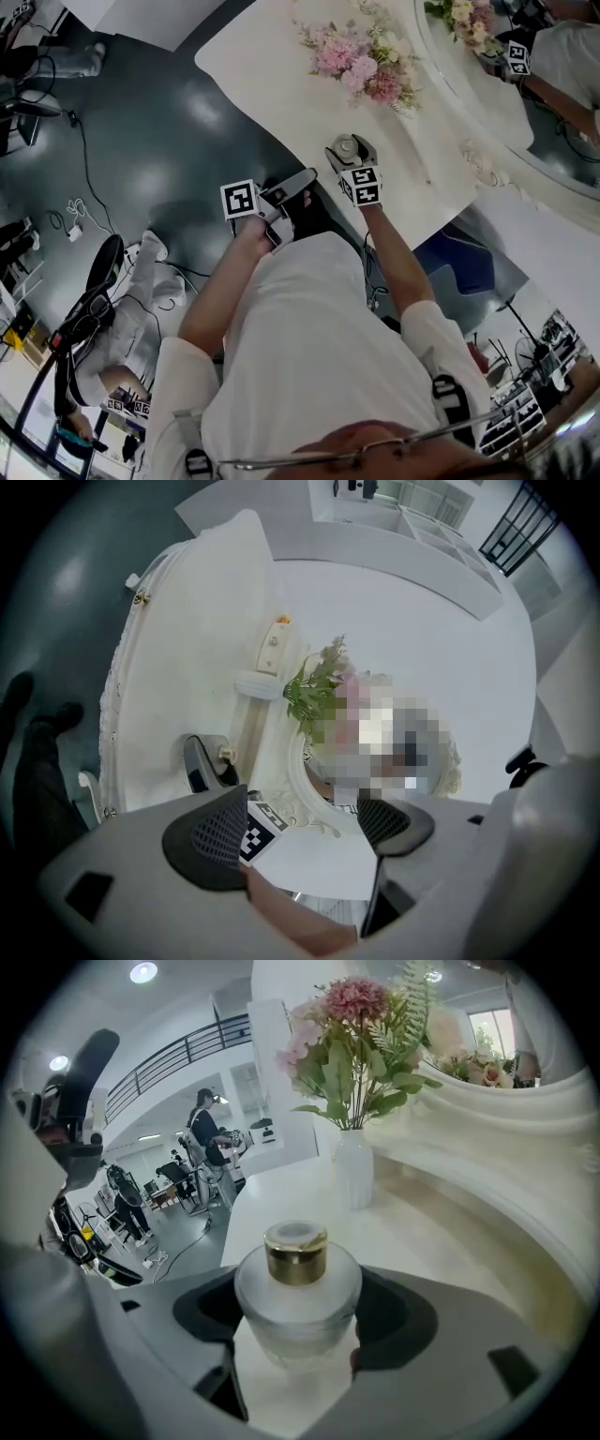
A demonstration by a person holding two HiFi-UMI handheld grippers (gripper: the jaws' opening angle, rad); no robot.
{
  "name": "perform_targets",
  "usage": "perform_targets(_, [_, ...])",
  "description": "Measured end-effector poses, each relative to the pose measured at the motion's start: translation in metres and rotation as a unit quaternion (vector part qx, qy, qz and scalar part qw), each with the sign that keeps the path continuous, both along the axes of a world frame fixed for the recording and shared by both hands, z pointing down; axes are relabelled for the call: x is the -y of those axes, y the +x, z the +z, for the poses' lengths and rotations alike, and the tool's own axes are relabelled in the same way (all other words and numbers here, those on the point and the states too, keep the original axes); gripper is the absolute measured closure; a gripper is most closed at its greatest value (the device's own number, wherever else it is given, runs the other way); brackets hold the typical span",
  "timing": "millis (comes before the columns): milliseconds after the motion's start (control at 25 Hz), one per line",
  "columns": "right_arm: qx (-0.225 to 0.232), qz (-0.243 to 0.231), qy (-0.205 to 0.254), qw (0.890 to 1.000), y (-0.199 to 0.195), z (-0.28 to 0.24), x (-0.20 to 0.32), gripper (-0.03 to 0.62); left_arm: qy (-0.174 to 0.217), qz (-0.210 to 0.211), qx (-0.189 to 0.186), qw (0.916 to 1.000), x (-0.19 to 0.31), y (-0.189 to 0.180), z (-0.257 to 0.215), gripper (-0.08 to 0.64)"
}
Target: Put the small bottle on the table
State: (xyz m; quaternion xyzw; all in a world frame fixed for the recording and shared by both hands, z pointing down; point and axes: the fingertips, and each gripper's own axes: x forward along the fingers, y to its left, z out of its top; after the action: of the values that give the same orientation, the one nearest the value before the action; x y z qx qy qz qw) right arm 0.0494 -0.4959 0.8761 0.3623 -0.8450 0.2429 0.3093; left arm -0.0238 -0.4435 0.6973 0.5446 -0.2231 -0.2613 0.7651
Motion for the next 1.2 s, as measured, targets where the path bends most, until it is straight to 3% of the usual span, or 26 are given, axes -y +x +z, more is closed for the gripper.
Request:
perform_targets(240, [-0.003,0.003,0.002,1.000,0.003,0.006,-0.003,0.249,-0.004,-0.008,0.006,0.9999,0.001,-0.003,0.003,0.202])
perform_targets(480, [-0.041,-0.033,0.012,0.999,0.000,0.008,-0.011,0.247,-0.004,-0.012,0.013,0.9998,0.003,-0.006,0.004,0.202])
perform_targets(680, [-0.035,-0.039,0.007,0.999,-0.002,0.009,-0.013,0.235,0.001,-0.007,0.019,0.9998,0.005,0.000,-0.001,0.202])
perform_targets(920, [-0.016,-0.023,0.000,1.000,0.000,0.005,-0.009,0.193,0.008,0.002,0.029,0.9995,0.005,0.003,-0.003,0.202])
perform_targets(1080, [-0.015,-0.023,0.017,0.999,0.010,-0.017,-0.007,0.192,0.014,0.012,0.024,0.9995,0.004,0.008,-0.006,0.202])
perform_targets(1200, [-0.013,0.007,0.030,0.999,0.024,-0.039,-0.003,0.204,0.031,0.029,0.029,0.9987,0.004,0.005,-0.011,0.202])
